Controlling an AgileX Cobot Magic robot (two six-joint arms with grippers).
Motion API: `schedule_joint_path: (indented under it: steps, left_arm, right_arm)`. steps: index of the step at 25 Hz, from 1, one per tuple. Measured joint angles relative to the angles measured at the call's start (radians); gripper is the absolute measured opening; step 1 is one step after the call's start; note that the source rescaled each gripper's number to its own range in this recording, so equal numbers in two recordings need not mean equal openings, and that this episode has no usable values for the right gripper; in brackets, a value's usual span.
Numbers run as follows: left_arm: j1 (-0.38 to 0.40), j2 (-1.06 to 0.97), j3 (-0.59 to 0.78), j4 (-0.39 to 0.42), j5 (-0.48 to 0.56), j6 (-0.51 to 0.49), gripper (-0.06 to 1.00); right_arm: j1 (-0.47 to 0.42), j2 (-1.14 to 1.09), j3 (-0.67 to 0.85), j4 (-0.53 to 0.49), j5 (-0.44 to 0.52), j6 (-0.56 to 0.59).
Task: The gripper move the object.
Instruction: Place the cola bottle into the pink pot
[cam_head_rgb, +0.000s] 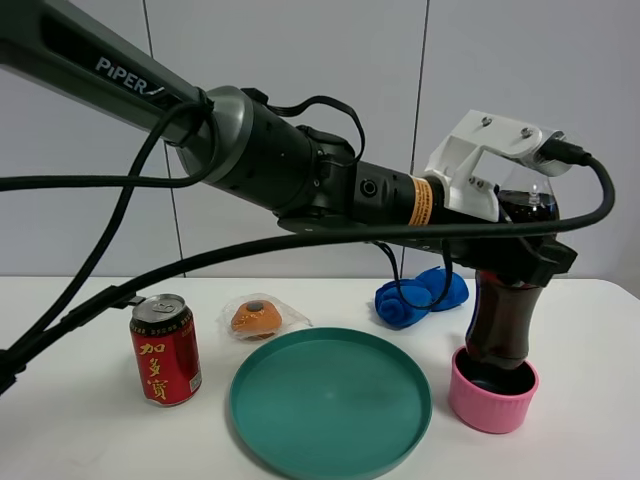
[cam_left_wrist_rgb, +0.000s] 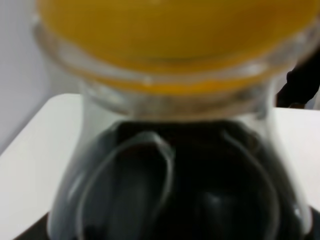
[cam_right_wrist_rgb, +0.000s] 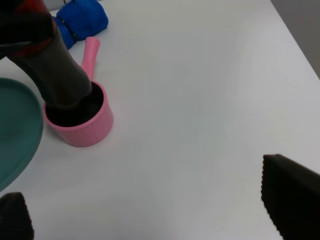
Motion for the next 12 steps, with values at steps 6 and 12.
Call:
schedule_joint_path:
  steps: [6, 12]
  left_arm:
    - [0.000, 0.024, 0.000, 0.007, -0.004, -0.009, 0.00]
    - [0.000, 0.048, 0.000, 0.009, -0.004, -0.010, 0.00]
  right_arm:
    - [0.000, 0.000, 0.000, 0.000, 0.000, 0.000]
    - [0.000, 0.000, 0.000, 0.000, 0.000, 0.000]
